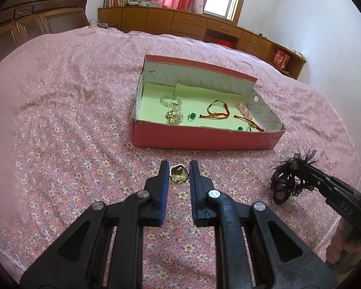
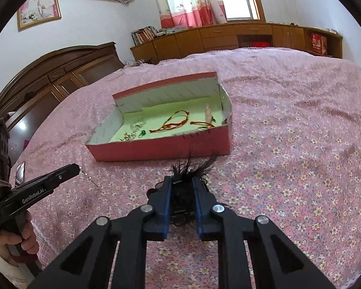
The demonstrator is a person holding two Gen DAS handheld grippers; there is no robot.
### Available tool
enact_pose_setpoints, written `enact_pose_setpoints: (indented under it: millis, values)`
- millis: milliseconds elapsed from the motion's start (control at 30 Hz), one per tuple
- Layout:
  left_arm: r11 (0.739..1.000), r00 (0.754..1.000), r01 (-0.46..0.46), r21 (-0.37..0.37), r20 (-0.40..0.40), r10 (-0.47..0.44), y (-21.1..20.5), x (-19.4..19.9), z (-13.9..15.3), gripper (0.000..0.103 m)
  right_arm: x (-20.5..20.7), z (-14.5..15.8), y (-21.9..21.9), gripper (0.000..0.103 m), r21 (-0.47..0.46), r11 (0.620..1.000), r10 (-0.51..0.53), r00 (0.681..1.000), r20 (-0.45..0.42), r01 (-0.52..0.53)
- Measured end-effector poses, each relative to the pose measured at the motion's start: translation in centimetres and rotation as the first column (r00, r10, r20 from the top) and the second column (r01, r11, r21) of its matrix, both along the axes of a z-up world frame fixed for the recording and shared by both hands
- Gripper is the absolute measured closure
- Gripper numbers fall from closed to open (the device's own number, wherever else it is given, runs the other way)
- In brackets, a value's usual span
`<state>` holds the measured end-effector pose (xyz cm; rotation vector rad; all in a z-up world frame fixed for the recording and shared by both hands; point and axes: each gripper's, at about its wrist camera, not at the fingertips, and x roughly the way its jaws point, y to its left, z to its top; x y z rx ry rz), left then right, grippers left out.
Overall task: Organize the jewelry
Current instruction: 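Grasp the small gold charm with the left tool while the right tool lifts the feather clip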
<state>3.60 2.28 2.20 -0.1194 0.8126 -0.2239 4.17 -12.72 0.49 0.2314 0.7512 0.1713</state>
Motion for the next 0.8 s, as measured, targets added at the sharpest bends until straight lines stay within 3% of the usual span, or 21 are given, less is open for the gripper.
enact_pose_setpoints:
  millis: [400,800]
  values:
    - [1.000,1.000,-0.003,-0.005,0.012,0.003,-0.4,-0.5,0.4,0.095,-0.9,1.1,0.2,0.087,-0.002,1.000,0.017,0.999,0.045,-0.017]
    - [1.000,0.995,-0.002,0.006,0.104,0.001,-1.3,-0.5,2.9,0.095,-1.2,3.2,1.2,0.087,0.013,1.000,0.021,0.988,0.150,-0.023]
